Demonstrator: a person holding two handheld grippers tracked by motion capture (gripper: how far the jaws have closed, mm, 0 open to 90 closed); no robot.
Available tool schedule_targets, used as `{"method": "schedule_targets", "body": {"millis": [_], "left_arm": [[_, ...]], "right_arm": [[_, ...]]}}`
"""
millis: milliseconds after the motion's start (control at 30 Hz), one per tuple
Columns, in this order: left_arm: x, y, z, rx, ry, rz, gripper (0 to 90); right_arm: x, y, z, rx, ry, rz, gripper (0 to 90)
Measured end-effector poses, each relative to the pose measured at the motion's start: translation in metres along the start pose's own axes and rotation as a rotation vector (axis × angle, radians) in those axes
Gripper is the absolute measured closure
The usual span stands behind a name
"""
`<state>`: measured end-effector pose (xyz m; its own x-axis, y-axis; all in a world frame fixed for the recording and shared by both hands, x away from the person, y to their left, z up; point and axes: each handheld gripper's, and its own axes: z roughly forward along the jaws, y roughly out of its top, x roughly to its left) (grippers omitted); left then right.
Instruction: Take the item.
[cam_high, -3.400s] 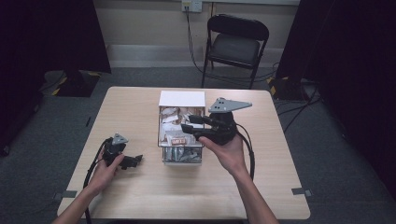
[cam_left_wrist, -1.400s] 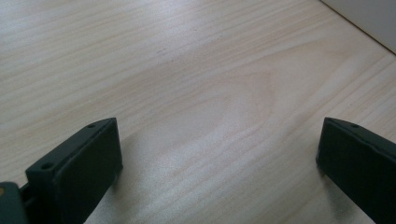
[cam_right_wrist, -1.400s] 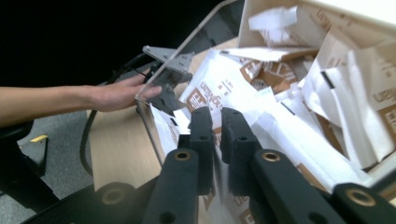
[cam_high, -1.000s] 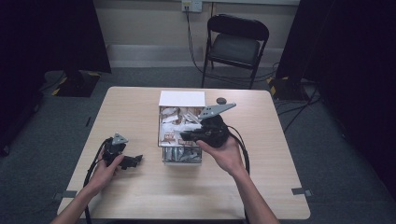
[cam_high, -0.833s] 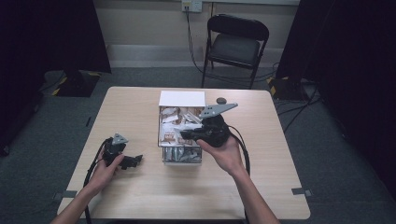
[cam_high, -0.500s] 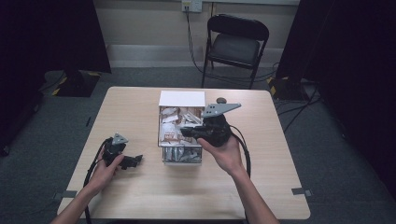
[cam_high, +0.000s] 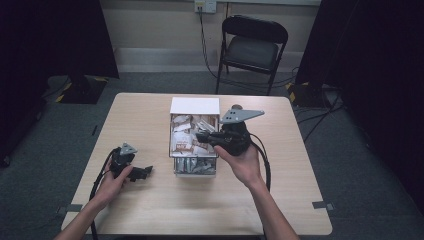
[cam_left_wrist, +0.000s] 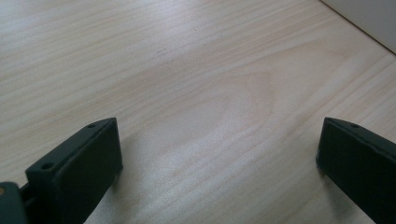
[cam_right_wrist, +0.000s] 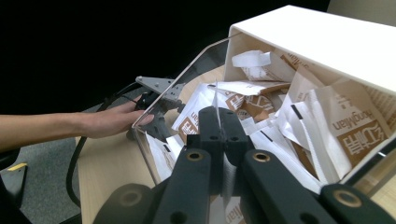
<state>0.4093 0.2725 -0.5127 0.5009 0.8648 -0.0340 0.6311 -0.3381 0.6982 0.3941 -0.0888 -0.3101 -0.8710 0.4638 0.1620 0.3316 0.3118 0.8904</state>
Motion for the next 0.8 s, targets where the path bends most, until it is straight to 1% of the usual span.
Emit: {"method": "schedule_targets", "body": {"millis": [367, 500, 700, 800], "left_arm": [[0.0, 0.0, 0.0, 0.0, 0.0, 0.0, 0.0], [0.0, 0.0, 0.0, 0.0, 0.0, 0.0, 0.0], [0.0, 0.0, 0.0, 0.0, 0.0, 0.0, 0.0], [0.0, 0.0, 0.0, 0.0, 0.0, 0.0, 0.0]], "right_arm": [[0.0, 0.002, -0.007, -0.026, -0.014, -0.002, 90.0], [0.0, 0.003, -0.009, -0.031, -0.018, 0.007, 90.0], [0.001, 0.005, -0.013, -0.041, -0.023, 0.0, 90.0], [0.002, 0.006, -0.015, -0.049, -0.022, 0.005, 90.0]]}}
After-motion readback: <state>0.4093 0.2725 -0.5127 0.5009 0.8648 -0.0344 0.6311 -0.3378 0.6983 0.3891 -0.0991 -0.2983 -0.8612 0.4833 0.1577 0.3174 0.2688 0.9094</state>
